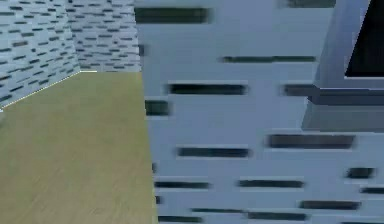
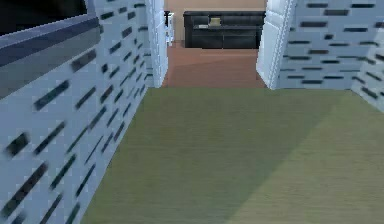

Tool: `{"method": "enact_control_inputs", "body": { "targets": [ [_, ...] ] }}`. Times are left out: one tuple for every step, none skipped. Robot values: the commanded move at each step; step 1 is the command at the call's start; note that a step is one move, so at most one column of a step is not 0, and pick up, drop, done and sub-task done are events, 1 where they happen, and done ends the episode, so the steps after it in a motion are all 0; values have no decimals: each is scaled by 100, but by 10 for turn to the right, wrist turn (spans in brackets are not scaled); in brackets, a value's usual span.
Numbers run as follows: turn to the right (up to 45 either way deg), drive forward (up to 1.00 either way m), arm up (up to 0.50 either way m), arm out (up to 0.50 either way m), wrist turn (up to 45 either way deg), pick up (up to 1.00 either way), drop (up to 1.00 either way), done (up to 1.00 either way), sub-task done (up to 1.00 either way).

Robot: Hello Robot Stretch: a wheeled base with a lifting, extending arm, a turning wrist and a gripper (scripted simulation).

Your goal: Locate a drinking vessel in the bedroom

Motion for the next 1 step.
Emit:
{"method": "enact_control_inputs", "body": {
  "targets": [
    [0,20,0,0,0,0,0,0,0]
  ]
}}
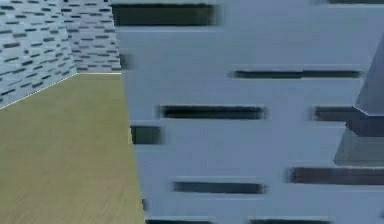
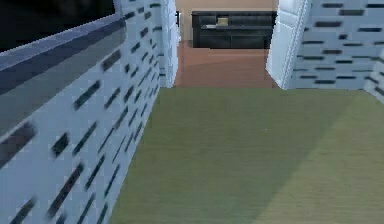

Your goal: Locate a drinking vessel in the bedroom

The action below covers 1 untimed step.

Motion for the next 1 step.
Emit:
{"method": "enact_control_inputs", "body": {
  "targets": [
    [-390,0,0,0,0,0,0,0,0]
  ]
}}
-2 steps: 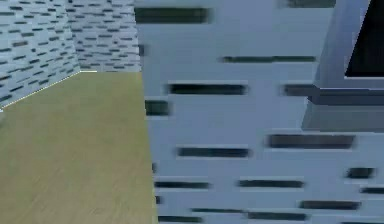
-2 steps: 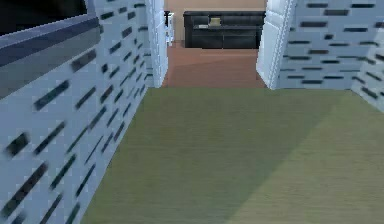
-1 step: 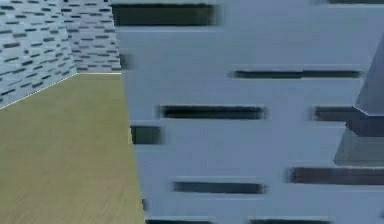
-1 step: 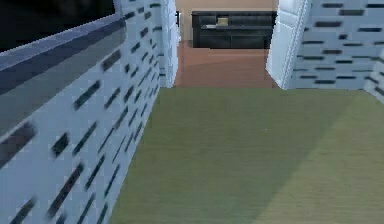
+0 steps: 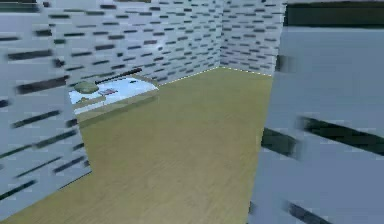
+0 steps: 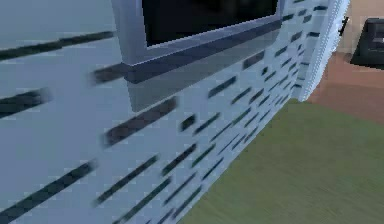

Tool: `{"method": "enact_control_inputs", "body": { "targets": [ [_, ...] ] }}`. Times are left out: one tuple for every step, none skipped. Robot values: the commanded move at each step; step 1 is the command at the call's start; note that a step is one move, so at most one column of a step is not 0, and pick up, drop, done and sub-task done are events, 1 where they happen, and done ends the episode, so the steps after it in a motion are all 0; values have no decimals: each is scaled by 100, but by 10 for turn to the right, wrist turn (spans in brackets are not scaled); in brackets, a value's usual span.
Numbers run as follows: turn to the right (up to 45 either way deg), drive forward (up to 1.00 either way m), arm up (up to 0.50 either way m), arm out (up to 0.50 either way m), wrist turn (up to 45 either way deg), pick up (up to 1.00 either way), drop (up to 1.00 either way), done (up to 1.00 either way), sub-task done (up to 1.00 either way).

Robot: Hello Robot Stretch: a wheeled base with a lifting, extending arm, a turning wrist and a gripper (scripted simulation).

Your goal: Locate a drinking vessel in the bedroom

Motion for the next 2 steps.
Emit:
{"method": "enact_control_inputs", "body": {
  "targets": [
    [0,45,0,0,0,0,0,0,0],
    [-450,0,0,0,0,0,0,0,0]
  ]
}}
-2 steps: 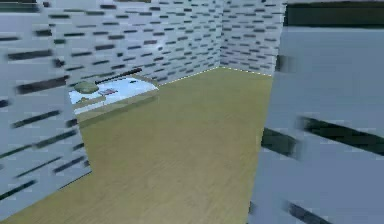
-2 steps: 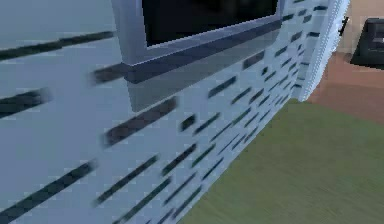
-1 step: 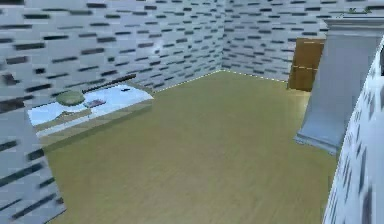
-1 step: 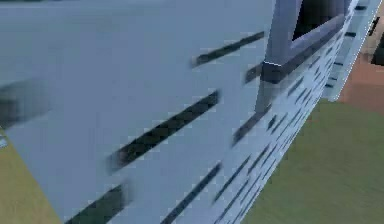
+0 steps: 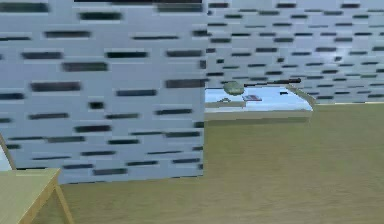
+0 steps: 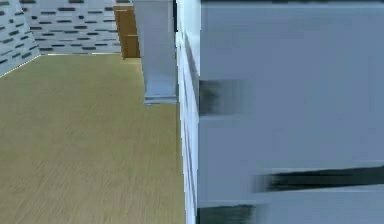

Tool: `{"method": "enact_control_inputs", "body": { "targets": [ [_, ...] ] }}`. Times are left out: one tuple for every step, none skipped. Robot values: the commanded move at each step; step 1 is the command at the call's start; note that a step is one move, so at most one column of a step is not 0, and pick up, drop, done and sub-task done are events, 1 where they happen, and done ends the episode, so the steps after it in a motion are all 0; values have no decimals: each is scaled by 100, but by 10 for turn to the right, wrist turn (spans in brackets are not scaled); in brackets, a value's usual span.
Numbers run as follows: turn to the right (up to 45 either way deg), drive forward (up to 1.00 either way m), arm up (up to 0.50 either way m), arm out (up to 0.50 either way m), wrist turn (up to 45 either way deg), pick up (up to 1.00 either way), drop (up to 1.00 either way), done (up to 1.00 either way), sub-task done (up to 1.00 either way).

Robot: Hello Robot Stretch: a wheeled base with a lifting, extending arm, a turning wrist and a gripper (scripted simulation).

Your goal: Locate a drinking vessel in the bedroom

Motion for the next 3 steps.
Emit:
{"method": "enact_control_inputs", "body": {
  "targets": [
    [-60,0,0,0,0,0,0,0,0],
    [0,30,0,0,0,0,0,0,0],
    [450,0,0,0,0,0,0,0,0]
  ]
}}
